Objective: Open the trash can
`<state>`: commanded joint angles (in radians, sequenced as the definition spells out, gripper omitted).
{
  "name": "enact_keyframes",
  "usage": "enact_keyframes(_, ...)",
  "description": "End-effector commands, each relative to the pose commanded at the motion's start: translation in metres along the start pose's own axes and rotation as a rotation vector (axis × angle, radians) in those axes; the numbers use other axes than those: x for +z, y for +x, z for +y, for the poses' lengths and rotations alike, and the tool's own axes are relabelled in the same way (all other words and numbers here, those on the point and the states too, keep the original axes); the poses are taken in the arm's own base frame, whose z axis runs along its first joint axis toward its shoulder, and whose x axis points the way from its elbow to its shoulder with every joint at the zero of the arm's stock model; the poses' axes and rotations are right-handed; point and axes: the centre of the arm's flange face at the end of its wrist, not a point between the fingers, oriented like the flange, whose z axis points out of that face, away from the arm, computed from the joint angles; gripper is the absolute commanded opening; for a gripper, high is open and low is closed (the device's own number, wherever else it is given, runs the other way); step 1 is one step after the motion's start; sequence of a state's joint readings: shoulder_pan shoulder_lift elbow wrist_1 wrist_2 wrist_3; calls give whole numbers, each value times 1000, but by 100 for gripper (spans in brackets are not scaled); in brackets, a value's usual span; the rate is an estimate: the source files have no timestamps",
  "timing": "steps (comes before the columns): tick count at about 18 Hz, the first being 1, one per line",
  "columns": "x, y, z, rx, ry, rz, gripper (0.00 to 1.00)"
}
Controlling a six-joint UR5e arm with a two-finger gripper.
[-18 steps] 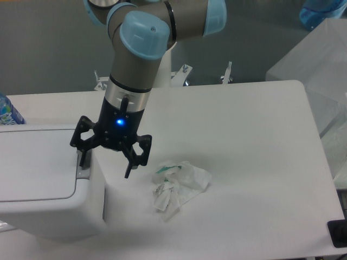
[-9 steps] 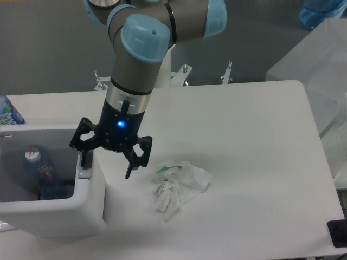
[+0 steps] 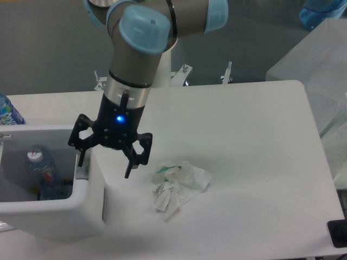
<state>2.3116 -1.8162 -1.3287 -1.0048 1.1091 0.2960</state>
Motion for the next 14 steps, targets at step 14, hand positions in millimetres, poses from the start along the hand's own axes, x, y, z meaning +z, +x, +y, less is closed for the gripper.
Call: enact_keyframes(14, -9, -124, 64, 167, -259, -305, 100)
